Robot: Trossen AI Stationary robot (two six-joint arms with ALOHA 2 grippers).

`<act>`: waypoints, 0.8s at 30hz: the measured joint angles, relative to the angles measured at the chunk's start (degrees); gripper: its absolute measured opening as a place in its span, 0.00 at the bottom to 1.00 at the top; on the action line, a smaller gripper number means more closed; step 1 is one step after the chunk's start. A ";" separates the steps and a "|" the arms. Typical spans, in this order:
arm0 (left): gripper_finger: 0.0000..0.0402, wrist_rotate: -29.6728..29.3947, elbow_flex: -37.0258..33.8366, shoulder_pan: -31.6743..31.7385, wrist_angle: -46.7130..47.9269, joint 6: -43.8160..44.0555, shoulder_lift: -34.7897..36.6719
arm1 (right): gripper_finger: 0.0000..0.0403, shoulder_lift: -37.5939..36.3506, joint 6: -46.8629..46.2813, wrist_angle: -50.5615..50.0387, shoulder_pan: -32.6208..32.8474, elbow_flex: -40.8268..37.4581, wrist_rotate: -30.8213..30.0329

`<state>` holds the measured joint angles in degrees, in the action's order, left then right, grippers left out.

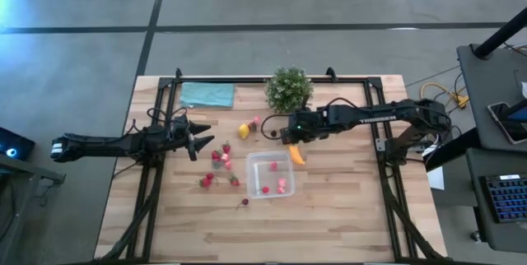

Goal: Pick and placing Produce into tupperware
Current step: Put the red strawberry into the transparent bin

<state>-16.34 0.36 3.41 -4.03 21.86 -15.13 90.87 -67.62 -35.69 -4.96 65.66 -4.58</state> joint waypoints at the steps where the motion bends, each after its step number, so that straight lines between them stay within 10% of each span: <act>1: 0.58 0.00 0.00 0.01 -0.01 0.00 0.03 | 0.35 0.09 0.99 0.14 0.53 1.43 0.02; 24: 0.58 0.00 0.00 -0.01 0.00 0.01 -0.25 | 0.35 4.50 -10.84 -0.93 17.78 13.15 -4.48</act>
<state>-16.34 0.36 3.40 -4.03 21.87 -15.38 95.36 -78.46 -36.63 12.83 78.81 -9.06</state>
